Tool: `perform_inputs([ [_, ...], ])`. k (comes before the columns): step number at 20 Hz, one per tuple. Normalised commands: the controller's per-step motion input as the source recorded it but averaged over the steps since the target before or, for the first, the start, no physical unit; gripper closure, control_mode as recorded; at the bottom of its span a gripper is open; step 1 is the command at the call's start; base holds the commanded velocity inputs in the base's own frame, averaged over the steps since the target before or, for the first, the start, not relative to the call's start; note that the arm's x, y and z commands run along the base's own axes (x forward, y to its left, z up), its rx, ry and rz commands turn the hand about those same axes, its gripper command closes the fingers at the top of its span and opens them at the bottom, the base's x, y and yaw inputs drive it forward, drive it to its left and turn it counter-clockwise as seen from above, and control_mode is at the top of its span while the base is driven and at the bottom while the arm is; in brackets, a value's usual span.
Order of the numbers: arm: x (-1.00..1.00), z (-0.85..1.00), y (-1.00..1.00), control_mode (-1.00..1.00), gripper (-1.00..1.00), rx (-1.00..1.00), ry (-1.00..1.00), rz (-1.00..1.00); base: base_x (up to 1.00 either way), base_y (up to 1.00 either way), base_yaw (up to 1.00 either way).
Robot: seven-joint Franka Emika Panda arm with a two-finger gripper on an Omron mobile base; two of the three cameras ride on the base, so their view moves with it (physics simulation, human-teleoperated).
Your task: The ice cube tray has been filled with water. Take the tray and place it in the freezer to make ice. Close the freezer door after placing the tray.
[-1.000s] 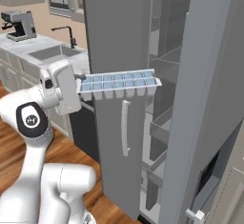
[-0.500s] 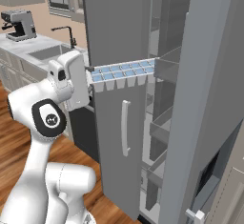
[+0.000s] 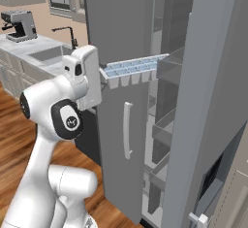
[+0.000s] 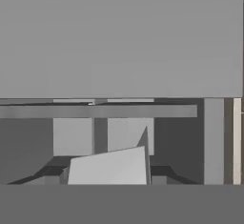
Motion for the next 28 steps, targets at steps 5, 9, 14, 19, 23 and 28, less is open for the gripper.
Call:
perform_inputs([
  [5,0.03,0.05,-0.22,-1.00,1.00,0.00,0.04,0.00,0.00,0.00,0.00],
  [9,0.09,0.03,-0.22,-1.00,1.00,0.00,0.04,-0.01,0.00,0.00,0.00],
  [14,0.21,0.13,-0.19,-1.00,1.00,0.00,0.07,0.00,0.00,0.00,0.00],
  [19,0.27,0.16,-0.15,-1.00,1.00,0.00,0.08,0.00,0.00,0.00,0.00],
  [23,0.19,0.17,-0.23,-1.00,1.00,0.00,0.04,0.00,0.00,0.00,0.00],
  [28,0.19,0.13,-0.34,-1.00,1.00,0.00,0.02,0.00,0.00,0.00,0.00],
])
